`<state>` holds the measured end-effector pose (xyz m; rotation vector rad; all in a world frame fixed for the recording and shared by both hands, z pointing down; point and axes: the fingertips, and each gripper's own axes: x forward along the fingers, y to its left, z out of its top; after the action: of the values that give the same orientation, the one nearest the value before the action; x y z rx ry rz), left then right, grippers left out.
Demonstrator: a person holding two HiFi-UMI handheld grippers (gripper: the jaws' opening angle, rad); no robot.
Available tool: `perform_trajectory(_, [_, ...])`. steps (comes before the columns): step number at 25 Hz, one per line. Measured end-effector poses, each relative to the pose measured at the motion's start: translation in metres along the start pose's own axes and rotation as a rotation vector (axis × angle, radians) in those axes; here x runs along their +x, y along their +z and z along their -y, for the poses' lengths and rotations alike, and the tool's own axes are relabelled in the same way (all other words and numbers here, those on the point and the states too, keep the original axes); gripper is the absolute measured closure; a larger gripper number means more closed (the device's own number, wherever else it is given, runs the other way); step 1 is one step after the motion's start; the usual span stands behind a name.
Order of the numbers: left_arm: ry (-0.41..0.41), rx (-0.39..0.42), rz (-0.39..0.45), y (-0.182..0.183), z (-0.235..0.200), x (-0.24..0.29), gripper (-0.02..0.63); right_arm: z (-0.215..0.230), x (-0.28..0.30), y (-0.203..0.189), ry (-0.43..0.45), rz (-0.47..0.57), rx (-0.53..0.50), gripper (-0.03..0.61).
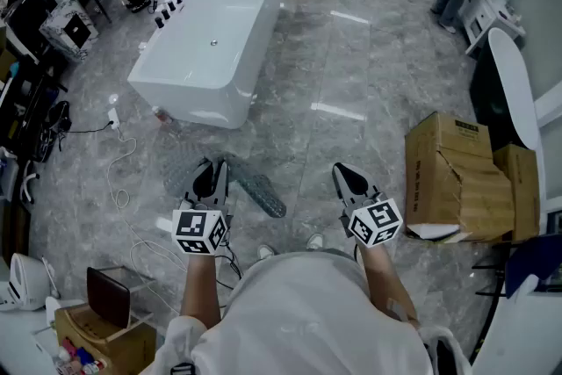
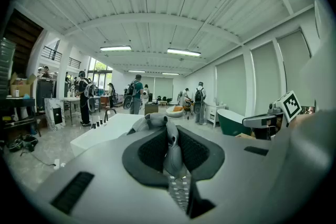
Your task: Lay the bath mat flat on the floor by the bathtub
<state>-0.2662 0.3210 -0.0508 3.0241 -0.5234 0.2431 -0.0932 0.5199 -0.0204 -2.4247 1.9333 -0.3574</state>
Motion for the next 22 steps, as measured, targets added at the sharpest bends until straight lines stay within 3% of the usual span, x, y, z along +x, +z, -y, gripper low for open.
perform_trajectory(13, [-0.009,-0.063,-0.029,0.0,0.085,0.058,0.56,0.093,-0.051,0.012,0.002,0.05,0.044,0.552])
perform_trajectory(22, [0.0,-0.086,-0.075,-0.006,0.115,0.099,0.558,0.159,-0.062,0.005,-0.018,0.035,0.091,0.552])
